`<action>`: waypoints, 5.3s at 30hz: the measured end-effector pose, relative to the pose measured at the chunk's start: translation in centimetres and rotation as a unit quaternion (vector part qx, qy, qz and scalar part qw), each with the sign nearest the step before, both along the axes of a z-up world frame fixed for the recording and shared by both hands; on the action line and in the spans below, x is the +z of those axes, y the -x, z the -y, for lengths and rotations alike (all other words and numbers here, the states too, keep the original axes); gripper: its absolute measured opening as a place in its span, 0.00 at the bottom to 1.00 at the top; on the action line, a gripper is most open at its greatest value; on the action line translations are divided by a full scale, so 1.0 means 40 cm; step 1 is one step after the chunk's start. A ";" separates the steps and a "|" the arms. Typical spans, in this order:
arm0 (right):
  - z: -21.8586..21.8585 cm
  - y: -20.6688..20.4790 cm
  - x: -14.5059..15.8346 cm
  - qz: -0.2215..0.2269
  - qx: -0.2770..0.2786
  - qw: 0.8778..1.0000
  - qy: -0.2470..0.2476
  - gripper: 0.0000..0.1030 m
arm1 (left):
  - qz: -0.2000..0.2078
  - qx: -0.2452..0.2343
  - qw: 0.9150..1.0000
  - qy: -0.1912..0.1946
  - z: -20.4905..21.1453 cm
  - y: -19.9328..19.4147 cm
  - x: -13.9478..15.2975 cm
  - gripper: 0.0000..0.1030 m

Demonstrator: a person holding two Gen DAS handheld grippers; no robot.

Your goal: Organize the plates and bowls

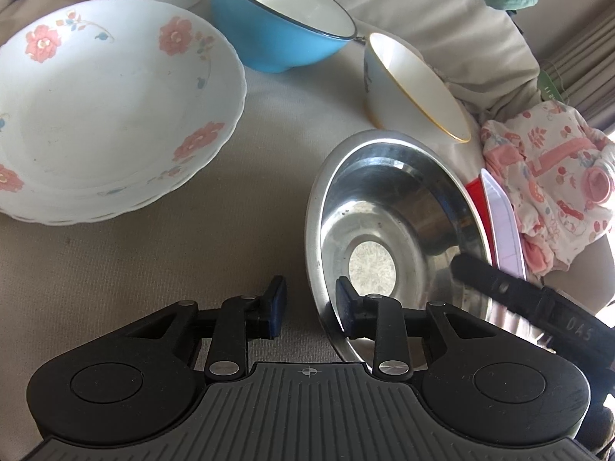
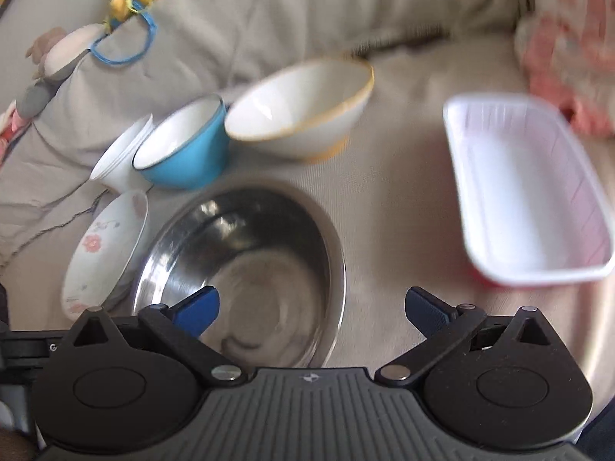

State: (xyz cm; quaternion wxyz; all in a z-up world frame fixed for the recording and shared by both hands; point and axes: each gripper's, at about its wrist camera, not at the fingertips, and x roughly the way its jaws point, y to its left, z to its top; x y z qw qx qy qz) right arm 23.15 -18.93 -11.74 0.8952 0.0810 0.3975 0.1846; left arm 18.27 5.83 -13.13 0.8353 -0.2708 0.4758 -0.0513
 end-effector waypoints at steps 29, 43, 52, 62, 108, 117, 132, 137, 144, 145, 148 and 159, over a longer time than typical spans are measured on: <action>-0.422 -0.062 0.131 0.020 0.147 0.989 0.012 0.42 | 0.084 0.113 0.989 -0.033 -0.330 0.088 0.141 0.23; -0.601 -0.083 0.049 0.027 0.163 0.981 0.097 0.42 | 0.087 0.150 0.980 -0.099 -0.464 0.078 0.076 0.24; -0.568 -0.113 0.018 0.013 0.122 0.987 0.099 0.48 | 0.066 0.179 0.976 -0.101 -0.478 0.071 0.065 0.37; -0.556 -0.140 -0.017 -0.079 0.158 0.984 0.026 0.49 | 0.032 0.172 0.982 -0.063 -0.472 0.025 0.017 0.27; 0.018 -0.466 0.010 -0.029 -0.026 0.998 -0.045 0.34 | 0.034 0.044 0.997 -0.054 0.074 -0.439 0.071 0.27; -0.012 -0.386 0.002 -0.025 0.012 0.999 -0.023 0.26 | 0.026 0.001 0.998 -0.063 0.085 -0.384 0.079 0.21; -0.013 -0.114 -0.019 -0.054 0.090 0.994 -0.002 0.27 | -0.027 -0.047 0.997 -0.047 0.067 -0.116 0.086 0.22; -0.018 -0.107 -0.014 -0.045 0.085 0.995 0.013 0.27 | -0.018 -0.048 0.998 -0.047 0.079 -0.117 0.089 0.25; -0.022 -0.111 -0.008 -0.044 0.085 0.994 0.045 0.27 | -0.015 -0.059 0.998 -0.023 0.071 -0.117 0.089 0.24; -0.019 -0.112 -0.003 -0.042 0.085 0.994 0.047 0.27 | -0.014 -0.060 0.998 -0.013 0.060 -0.115 0.093 0.24; -0.002 -0.126 0.040 -0.021 0.074 0.996 0.047 0.27 | 0.001 -0.058 0.998 -0.010 0.018 -0.110 0.131 0.24; -0.136 -0.300 0.150 -0.024 0.062 0.998 0.001 0.44 | 0.076 0.130 0.988 -0.044 -0.229 -0.233 0.233 0.25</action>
